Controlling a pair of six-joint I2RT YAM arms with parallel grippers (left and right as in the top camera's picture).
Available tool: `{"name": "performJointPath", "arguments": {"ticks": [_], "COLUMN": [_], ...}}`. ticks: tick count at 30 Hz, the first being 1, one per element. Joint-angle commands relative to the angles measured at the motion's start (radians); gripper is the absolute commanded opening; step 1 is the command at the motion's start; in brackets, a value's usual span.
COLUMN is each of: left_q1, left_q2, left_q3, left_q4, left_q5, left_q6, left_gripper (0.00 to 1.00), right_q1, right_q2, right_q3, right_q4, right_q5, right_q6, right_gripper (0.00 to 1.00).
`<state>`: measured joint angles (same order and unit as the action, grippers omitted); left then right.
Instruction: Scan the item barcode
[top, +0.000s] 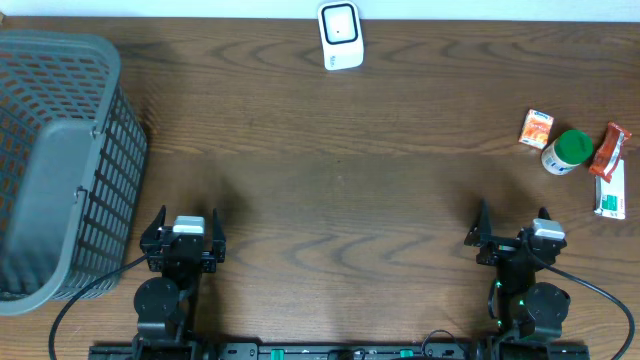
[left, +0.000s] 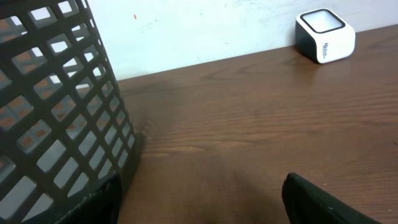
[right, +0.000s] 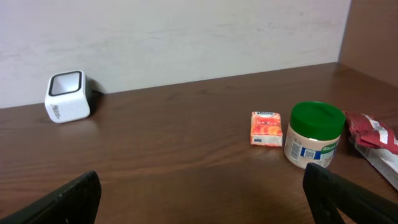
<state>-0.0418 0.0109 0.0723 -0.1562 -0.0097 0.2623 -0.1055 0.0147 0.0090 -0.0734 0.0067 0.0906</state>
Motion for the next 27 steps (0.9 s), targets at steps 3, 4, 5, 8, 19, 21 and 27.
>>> {"name": "performJointPath", "arguments": {"ticks": [3,4,5,8,19,21,27], "left_q1": [0.004,0.004,0.004,0.004,0.004,0.004,0.002], "left_q2": [-0.007,-0.007,-0.007,-0.007,-0.007,-0.007,-0.01], "left_q3": [-0.023,-0.023,-0.023,-0.023,-0.023,-0.023,-0.023], "left_q4": [-0.019,-0.018,-0.019,-0.019,-0.019,-0.019,-0.018], "left_q5": [-0.005,-0.005,-0.005,-0.005,-0.005,-0.005,-0.005], "left_q6": [0.006,0.006,0.005,0.006,0.006,0.006,0.005], "left_gripper": [0.83,0.83,0.83,0.83,0.83,0.83,0.83], "right_q1": [-0.005,-0.005,-0.005,-0.005,-0.005,-0.005,-0.005], "right_q2": [-0.01,-0.01,-0.01,-0.01,-0.01,-0.01,-0.01], "right_q3": [-0.004,-0.004,-0.004,-0.004,-0.004,-0.004,-0.004], "right_q4": [-0.002,-0.002,-0.002,-0.002,-0.002,-0.002,-0.002], "right_q5": [-0.005,-0.005,-0.005,-0.005,-0.004,-0.005,-0.005], "right_q6": [-0.029,-0.029,-0.029,-0.029,-0.029,-0.029,-0.029], "right_gripper": [0.99,0.99,0.99,0.99,0.99,0.99,0.99]}}
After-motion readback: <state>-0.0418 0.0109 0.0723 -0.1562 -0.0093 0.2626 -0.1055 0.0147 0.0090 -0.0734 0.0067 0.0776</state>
